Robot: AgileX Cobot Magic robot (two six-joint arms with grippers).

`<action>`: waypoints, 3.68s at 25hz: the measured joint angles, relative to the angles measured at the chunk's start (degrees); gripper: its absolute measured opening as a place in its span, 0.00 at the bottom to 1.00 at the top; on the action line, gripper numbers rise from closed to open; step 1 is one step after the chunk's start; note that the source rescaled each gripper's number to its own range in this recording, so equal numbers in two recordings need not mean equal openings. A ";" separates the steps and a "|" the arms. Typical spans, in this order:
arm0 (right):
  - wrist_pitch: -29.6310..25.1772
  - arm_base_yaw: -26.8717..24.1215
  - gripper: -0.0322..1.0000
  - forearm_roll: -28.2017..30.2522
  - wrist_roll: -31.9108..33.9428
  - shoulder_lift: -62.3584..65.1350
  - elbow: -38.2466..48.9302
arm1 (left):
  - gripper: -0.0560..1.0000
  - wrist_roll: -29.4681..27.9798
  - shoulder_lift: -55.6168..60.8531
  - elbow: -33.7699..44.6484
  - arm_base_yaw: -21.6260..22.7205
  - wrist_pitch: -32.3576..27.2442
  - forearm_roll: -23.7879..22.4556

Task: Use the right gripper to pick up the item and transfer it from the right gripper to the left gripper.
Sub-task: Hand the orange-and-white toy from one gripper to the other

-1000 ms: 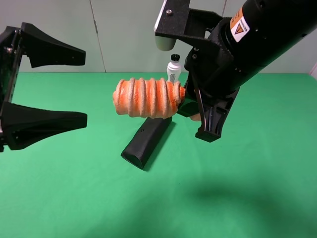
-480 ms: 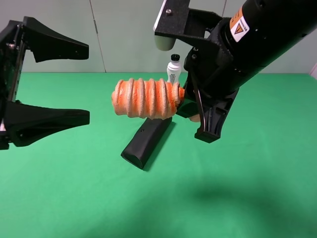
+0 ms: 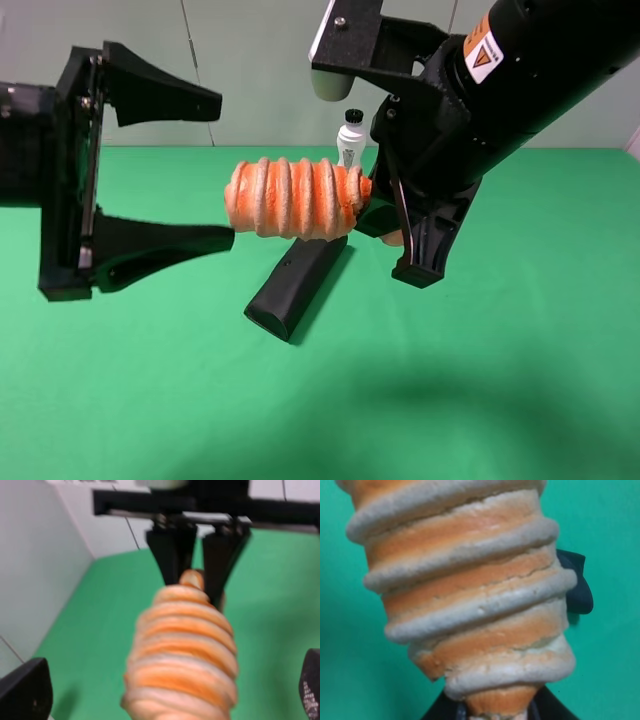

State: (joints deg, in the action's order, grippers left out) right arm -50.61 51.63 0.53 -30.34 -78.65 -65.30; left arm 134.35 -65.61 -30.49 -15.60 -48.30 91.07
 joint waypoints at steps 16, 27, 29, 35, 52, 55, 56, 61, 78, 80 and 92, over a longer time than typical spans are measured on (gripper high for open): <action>0.00 0.00 0.03 -0.53 0.00 0.00 0.00 | 0.98 2.29 -10.22 -2.54 -3.50 -2.35 1.11; -0.07 0.00 0.03 -0.53 0.00 0.00 0.00 | 0.97 2.44 -14.24 -4.01 -3.62 -2.17 1.22; -0.01 0.00 0.03 -0.53 0.00 0.00 -0.06 | 0.97 2.44 -14.43 -4.01 -3.62 -2.17 1.22; -0.01 0.00 0.03 -0.53 0.00 0.00 -0.06 | 0.97 4.40 -14.43 -4.62 -3.62 -2.23 3.88; 0.03 0.00 0.03 -0.53 0.00 0.00 -0.10 | 0.97 8.36 -18.02 -4.68 -8.26 1.80 7.56; 0.03 0.00 0.03 -0.53 0.00 0.00 -0.10 | 0.97 9.17 -20.06 -5.00 -8.26 0.74 7.55; 0.03 0.00 0.03 -0.53 0.00 0.00 -0.10 | 0.96 9.29 -20.37 -5.30 -8.26 0.54 7.58; -0.01 0.00 0.03 -0.53 0.00 0.00 -0.10 | 0.87 9.48 -20.51 -6.04 -8.26 -0.04 7.97; -0.07 0.00 0.03 -0.53 0.00 0.00 -0.10 | 0.25 12.89 -20.51 -6.31 -8.26 -2.51 7.62; -0.07 0.00 0.03 -0.53 0.00 0.00 -0.10 | 0.23 12.89 -20.51 -6.31 -8.26 -2.51 7.62; -0.01 0.00 0.03 -0.53 0.00 0.00 -0.10 | 0.17 12.93 -20.51 -6.31 -8.26 -2.35 7.62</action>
State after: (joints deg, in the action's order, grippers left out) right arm -50.62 51.63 0.00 -30.34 -78.65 -65.40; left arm 147.28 -86.13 -36.80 -23.86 -50.65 98.69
